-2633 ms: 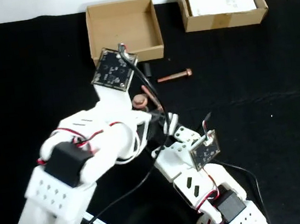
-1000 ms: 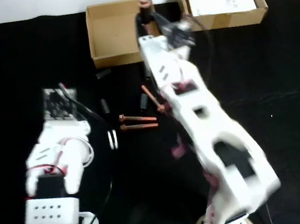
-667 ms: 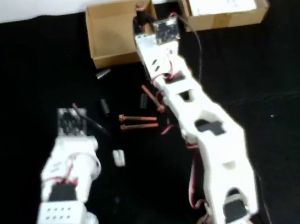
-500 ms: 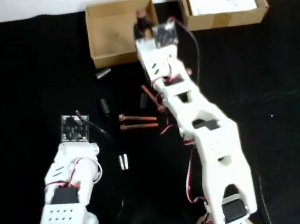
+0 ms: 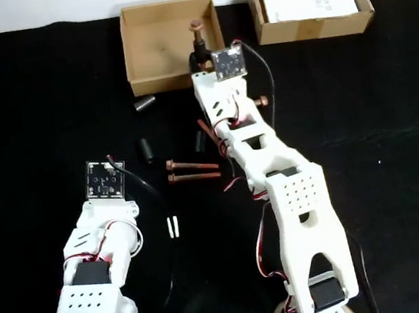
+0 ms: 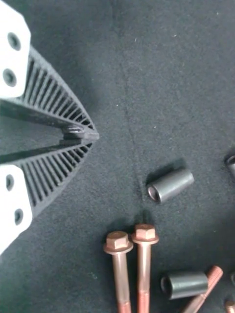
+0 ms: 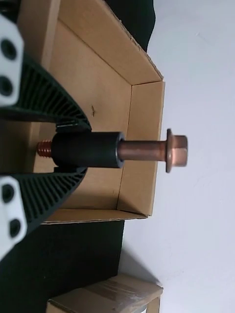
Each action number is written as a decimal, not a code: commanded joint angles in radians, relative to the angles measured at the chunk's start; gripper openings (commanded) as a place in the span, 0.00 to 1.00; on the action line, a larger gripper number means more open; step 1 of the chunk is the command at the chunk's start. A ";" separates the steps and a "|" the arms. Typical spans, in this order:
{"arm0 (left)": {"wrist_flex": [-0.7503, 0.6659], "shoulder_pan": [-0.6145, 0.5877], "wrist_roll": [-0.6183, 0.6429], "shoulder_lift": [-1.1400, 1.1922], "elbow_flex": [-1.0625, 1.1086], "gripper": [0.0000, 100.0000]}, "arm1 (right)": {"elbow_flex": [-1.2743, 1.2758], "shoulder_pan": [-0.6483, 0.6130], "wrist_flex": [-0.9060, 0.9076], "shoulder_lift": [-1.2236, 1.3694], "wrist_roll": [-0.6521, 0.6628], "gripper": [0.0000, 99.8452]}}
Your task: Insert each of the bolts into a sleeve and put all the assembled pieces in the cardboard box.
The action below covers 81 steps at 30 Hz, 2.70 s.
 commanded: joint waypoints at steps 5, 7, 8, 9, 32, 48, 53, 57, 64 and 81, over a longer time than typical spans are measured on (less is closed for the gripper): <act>-0.014 -0.005 -0.005 -0.010 -0.004 0.01 | -0.056 0.013 -0.022 -0.012 -0.002 0.19; -0.014 -0.005 -0.005 -0.010 -0.004 0.01 | -0.056 0.012 -0.022 -0.013 -0.002 0.26; -0.014 -0.005 -0.005 -0.010 -0.004 0.01 | -0.056 0.012 -0.022 -0.015 -0.002 0.29; -0.014 -0.005 -0.005 -0.010 -0.004 0.01 | -0.056 0.012 -0.022 -0.016 -0.002 0.30; 0.198 -0.070 0.078 -0.008 -0.117 0.10 | 0.272 0.033 0.255 -0.685 -0.003 0.04; 0.315 -0.177 0.130 0.042 -0.216 0.12 | 0.122 -0.128 1.319 -0.762 -0.262 0.12; 0.316 -0.177 0.098 0.326 -0.354 0.12 | -0.213 -0.137 1.636 -0.527 -0.344 0.13; 0.347 -0.177 0.071 0.604 -0.515 0.12 | -0.476 -0.137 1.837 -0.340 -0.364 0.13; 0.446 -0.177 0.068 0.819 -0.693 0.12 | -0.849 -0.137 2.064 -0.033 -0.425 0.14; 0.624 -0.202 0.066 1.115 -0.966 0.12 | -1.124 -0.219 2.233 0.136 -0.437 0.14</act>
